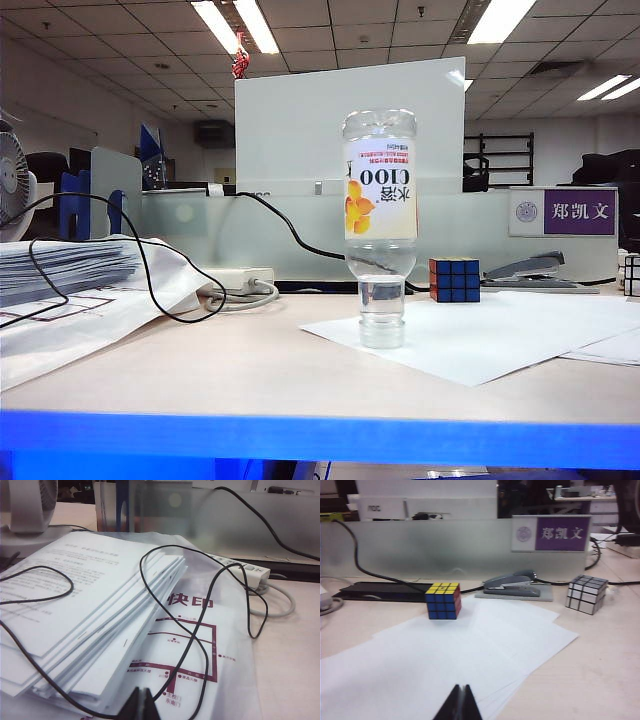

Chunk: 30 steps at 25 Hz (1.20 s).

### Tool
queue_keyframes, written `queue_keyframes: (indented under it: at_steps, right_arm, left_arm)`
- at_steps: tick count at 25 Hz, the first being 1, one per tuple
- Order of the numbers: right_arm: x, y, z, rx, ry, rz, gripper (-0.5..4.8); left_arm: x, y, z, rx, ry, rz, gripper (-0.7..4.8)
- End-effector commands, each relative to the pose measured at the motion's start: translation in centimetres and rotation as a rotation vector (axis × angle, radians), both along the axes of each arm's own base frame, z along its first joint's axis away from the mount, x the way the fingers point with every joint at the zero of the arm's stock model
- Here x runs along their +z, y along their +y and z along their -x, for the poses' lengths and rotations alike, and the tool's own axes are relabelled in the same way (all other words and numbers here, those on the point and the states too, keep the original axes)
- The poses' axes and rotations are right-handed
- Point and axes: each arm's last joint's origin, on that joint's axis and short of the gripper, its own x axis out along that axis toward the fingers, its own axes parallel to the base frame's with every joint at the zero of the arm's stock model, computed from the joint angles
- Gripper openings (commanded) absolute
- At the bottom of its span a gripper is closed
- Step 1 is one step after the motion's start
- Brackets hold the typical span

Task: Flip the plastic bottle upside down.

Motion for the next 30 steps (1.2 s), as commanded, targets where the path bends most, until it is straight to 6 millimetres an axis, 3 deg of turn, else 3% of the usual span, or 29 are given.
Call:
queue_keyframes:
  at_steps: [1,6,30]
  right_arm:
    - [-0.12,-0.68,-0.03,-0.051,-0.007,-0.004,-0.09]
    - [-0.10,-1.23,0.01,-0.104,-0.009,-0.010,-0.09]
    - [0.00,-0.39,-0.02,0.014,-0.020,0.011,-0.09]
  left_arm:
    - [0.16,0.00,0.01,-0.003,-0.015,-0.007,-0.05]
    - [0.16,0.00,0.01,-0.003,-0.015,-0.007,-0.05]
    - [0.16,0.00,0.01,-0.003,-0.015,-0.007,-0.05]
